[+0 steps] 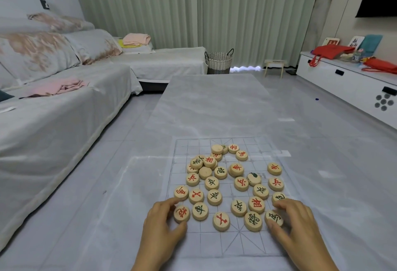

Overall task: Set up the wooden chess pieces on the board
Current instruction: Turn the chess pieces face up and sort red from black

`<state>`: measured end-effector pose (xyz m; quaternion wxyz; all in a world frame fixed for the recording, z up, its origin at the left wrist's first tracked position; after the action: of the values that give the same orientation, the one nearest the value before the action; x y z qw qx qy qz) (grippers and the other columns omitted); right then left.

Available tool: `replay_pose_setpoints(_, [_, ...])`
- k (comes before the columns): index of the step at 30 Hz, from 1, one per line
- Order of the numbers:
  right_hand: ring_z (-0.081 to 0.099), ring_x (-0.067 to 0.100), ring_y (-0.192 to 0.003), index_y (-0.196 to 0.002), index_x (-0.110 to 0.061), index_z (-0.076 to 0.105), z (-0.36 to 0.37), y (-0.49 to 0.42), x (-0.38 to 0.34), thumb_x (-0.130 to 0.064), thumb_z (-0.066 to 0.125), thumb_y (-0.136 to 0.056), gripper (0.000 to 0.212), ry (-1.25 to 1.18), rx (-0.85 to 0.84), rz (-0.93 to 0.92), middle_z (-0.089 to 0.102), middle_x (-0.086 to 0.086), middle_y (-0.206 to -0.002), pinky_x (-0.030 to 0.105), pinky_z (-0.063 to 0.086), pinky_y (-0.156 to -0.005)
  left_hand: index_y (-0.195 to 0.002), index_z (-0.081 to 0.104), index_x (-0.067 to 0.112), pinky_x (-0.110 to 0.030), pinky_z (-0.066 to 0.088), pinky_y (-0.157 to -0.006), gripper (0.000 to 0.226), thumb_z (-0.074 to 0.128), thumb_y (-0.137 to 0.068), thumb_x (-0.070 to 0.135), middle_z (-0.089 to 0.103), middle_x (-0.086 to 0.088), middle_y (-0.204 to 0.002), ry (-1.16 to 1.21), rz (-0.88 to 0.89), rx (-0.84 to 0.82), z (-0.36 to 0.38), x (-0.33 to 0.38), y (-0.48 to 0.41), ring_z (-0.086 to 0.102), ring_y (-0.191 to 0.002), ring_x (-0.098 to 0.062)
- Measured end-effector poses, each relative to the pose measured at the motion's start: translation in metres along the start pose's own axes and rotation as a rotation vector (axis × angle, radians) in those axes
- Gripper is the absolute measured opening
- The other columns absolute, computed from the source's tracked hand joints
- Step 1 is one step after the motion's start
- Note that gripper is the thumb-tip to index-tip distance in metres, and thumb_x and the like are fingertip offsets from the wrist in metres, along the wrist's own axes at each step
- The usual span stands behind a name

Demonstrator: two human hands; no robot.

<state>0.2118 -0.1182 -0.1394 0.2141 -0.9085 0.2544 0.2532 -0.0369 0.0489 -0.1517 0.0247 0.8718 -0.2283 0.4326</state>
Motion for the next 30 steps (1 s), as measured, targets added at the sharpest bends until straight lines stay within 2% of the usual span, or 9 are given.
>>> replay_pose_setpoints(4, [0.043,0.007,-0.101,-0.103,-0.031,0.055,0.005,-0.028,-0.049,-0.026,0.062,-0.085,0.02,-0.01,-0.028,-0.159,0.052,-0.014,-0.105,0.024,0.032,-0.085,-0.095,0.043,0.05,-0.015,0.041,-0.076,0.05,0.075,-0.073,0.019,0.053,0.017,-0.097,0.076,0.016,0.042,-0.001,-0.002,0.0,0.053,-0.089,-0.007])
replay_pose_setpoints(10, [0.038,0.019,-0.123,-0.131,-0.02,0.043,0.069,-0.105,-0.107,-0.032,0.047,-0.093,0.04,0.125,-0.177,-0.234,0.045,0.0,-0.13,0.031,0.031,-0.102,-0.091,0.052,0.039,-0.008,0.043,-0.072,0.039,0.075,-0.072,0.014,0.058,0.009,-0.091,0.184,-0.022,0.098,-0.003,-0.015,-0.002,0.05,-0.093,-0.003])
replay_pose_setpoints(12, [0.036,0.022,-0.125,-0.132,-0.017,0.041,0.086,-0.126,-0.112,-0.034,0.046,-0.093,0.043,0.217,-0.198,-0.211,0.043,0.004,-0.134,0.034,0.031,-0.104,-0.089,0.056,0.037,-0.008,0.043,-0.07,0.037,0.076,-0.071,0.012,0.059,0.007,-0.086,0.198,-0.038,0.103,-0.002,-0.02,-0.004,0.052,-0.088,-0.005])
replay_pose_setpoints(14, [0.036,0.025,-0.122,-0.129,-0.015,0.044,0.1,-0.14,-0.113,-0.038,0.045,-0.092,0.043,0.308,-0.226,-0.178,0.044,0.007,-0.132,0.036,0.03,-0.102,-0.083,0.06,0.037,-0.006,0.042,-0.07,0.027,0.075,-0.069,0.02,0.055,0.016,-0.098,0.217,-0.033,0.113,-0.003,-0.021,-0.006,0.052,-0.086,-0.005])
replay_pose_setpoints(17, [0.038,0.025,-0.121,-0.125,-0.016,0.049,0.11,-0.15,-0.109,-0.044,0.047,-0.09,0.045,0.349,-0.25,-0.145,0.047,0.007,-0.129,0.036,0.029,-0.102,-0.097,0.052,0.046,-0.006,0.041,-0.07,0.041,0.068,-0.062,0.03,0.054,0.016,-0.101,0.226,-0.024,0.099,-0.001,-0.019,-0.004,0.051,-0.088,-0.004])
replay_pose_setpoints(19, [0.039,0.024,-0.12,-0.123,-0.016,0.051,0.103,-0.153,-0.108,-0.043,0.051,-0.088,0.044,0.305,-0.21,-0.143,0.048,0.006,-0.127,0.035,0.029,-0.102,-0.081,0.06,0.037,-0.007,0.041,-0.07,0.026,0.074,-0.068,0.019,0.059,0.002,-0.083,0.231,-0.036,0.082,0.0,-0.021,-0.005,0.051,-0.087,-0.006])
replay_pose_setpoints(23, [0.042,0.027,-0.117,-0.125,-0.016,0.052,0.057,-0.163,-0.075,-0.035,0.052,-0.088,0.042,0.202,-0.083,-0.007,0.049,0.009,-0.126,0.037,0.035,-0.098,-0.091,0.055,0.045,-0.007,0.042,-0.07,0.044,0.075,-0.07,0.011,0.057,0.014,-0.094,0.204,-0.039,0.102,-0.001,-0.025,-0.006,0.052,-0.086,-0.005])
replay_pose_setpoints(27, [0.047,0.028,-0.116,-0.121,-0.016,0.054,0.034,-0.164,-0.013,-0.029,0.053,-0.086,0.037,0.32,-0.176,0.19,0.051,0.008,-0.126,0.037,0.038,-0.094,-0.081,0.056,0.039,-0.005,0.041,-0.071,0.036,0.076,-0.07,0.011,0.059,0.008,-0.081,0.167,-0.038,0.104,0.001,-0.022,-0.007,0.051,-0.088,-0.005])
replay_pose_setpoints(30, [0.05,0.026,-0.109,-0.11,-0.018,0.057,0.037,-0.159,0.001,-0.029,0.056,-0.083,0.029,0.34,-0.22,0.197,0.055,0.007,-0.119,0.036,0.038,-0.088,-0.086,0.055,0.037,-0.004,0.041,-0.07,0.038,0.076,-0.07,0.01,0.058,0.012,-0.09,0.186,-0.042,0.119,0.0,-0.022,-0.006,0.051,-0.087,-0.003])
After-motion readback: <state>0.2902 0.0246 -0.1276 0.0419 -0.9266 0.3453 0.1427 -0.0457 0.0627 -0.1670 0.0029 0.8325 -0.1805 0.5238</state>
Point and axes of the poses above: each hand's wrist, its own y-axis away from the middle knuckle, its own z-axis out of the palm, x = y × z, the point moved 9 cm from there along -y, towards the middle knuckle
